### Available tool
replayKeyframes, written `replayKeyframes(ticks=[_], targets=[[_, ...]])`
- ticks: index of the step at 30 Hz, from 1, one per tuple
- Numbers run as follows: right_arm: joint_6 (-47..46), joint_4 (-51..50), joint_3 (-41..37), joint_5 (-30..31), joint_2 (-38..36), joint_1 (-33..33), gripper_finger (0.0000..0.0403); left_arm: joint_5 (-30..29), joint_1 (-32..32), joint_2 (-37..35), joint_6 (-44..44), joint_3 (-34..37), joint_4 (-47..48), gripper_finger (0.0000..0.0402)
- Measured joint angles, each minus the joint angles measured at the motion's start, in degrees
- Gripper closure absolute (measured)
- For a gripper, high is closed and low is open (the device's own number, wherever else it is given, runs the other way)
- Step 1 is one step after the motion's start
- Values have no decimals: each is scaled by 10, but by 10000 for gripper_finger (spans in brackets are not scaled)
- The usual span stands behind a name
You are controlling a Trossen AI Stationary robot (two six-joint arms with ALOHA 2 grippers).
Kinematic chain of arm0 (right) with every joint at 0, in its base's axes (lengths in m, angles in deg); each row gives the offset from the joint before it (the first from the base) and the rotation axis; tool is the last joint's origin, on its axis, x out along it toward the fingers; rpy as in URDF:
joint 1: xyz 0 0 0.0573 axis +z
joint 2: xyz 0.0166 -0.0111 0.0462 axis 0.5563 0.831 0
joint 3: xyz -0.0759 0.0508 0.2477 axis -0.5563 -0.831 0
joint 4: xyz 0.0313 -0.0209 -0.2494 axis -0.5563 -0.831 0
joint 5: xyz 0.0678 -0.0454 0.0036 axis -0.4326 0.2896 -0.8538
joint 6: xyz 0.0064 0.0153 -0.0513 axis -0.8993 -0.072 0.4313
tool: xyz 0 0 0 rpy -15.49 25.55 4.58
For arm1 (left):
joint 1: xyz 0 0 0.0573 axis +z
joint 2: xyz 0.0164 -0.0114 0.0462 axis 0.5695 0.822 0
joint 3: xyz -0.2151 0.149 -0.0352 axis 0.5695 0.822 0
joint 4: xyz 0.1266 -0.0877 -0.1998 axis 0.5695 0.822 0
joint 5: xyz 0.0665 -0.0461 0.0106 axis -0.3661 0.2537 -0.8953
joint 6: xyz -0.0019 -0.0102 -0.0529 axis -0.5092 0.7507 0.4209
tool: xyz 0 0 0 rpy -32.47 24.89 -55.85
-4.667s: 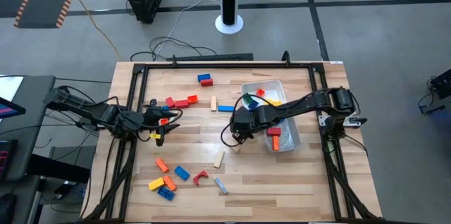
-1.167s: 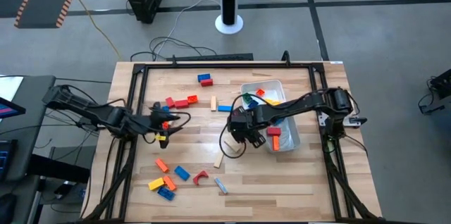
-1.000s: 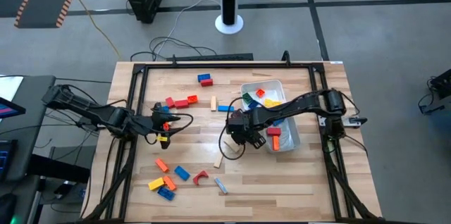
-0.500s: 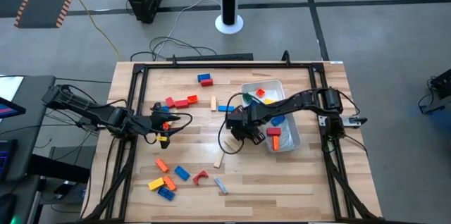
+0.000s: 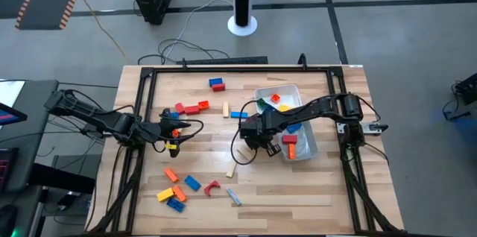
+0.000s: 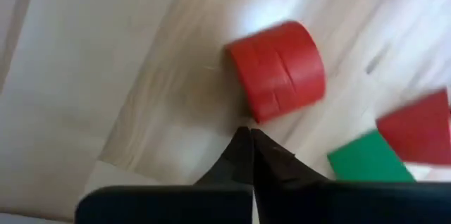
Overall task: Sort blocks by size
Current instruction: Put the small red wooden block into the white bin
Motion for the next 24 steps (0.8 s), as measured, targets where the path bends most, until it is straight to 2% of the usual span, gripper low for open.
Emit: replayKeyframes(ticks=[7, 11, 14, 17, 24], targets=[[-65, -55, 50, 5, -1, 4, 255, 0, 0, 0, 0, 0, 0, 194], [-58, -17, 63, 4, -1, 16, 174, -1, 0, 0, -1, 0, -1, 194], [-29, 17, 60, 4, 2, 23, 129, -1, 0, 0, -1, 0, -1, 194], [4, 16, 50, 2, 11, 23, 112, 1, 0, 0, 1, 0, -1, 194], [21, 34, 27, -1, 19, 8, 121, 8, 0, 0, 2, 0, -1, 194]])
